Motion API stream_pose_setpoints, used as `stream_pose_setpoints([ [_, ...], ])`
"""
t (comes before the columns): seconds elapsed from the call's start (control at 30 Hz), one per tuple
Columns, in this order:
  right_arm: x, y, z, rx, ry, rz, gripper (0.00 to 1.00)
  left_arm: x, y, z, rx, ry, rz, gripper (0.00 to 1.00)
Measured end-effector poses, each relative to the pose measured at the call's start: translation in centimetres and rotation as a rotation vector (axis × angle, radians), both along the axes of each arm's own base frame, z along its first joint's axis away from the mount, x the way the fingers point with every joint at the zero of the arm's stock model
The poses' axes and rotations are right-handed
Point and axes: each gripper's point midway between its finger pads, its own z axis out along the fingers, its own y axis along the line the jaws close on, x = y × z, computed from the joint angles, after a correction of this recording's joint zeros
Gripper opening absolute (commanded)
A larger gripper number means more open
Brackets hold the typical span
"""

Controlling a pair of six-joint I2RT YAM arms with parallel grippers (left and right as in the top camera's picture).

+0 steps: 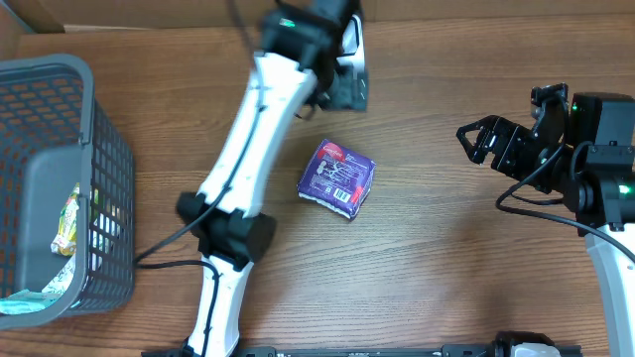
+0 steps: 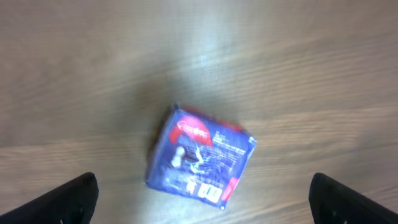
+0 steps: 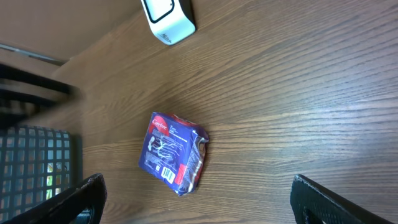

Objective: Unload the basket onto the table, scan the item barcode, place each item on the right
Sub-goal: 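Place the purple Carefree pack on the table center and release, then reach the left gripper into the basket and grasp the green snack packet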

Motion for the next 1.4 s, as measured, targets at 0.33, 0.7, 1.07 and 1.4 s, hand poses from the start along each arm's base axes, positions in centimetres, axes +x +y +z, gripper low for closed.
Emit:
stream_pose_setpoints([
  [0.33,0.0,0.0,0.0,0.0,0.001,0.0,0.95,-0.2,12.9,14.9,-0.107,-0.396,0.197,1.0],
  [0.7,0.0,0.0,0.0,0.0,0.002,0.0,1.0,-15.8,36.8,16.4,0.04,-0.359,0.943,1.0],
  [1.07,0.0,0.0,0.0,0.0,0.003,0.0,1.0,-17.6,45.8,8.7,-0.035,-0.235,1.158,0.99],
  [1.4,0.0,0.0,0.0,0.0,0.003,0.0,1.0,-15.5,49.6,-1.5,-0.021,0.016,1.09,0.96],
])
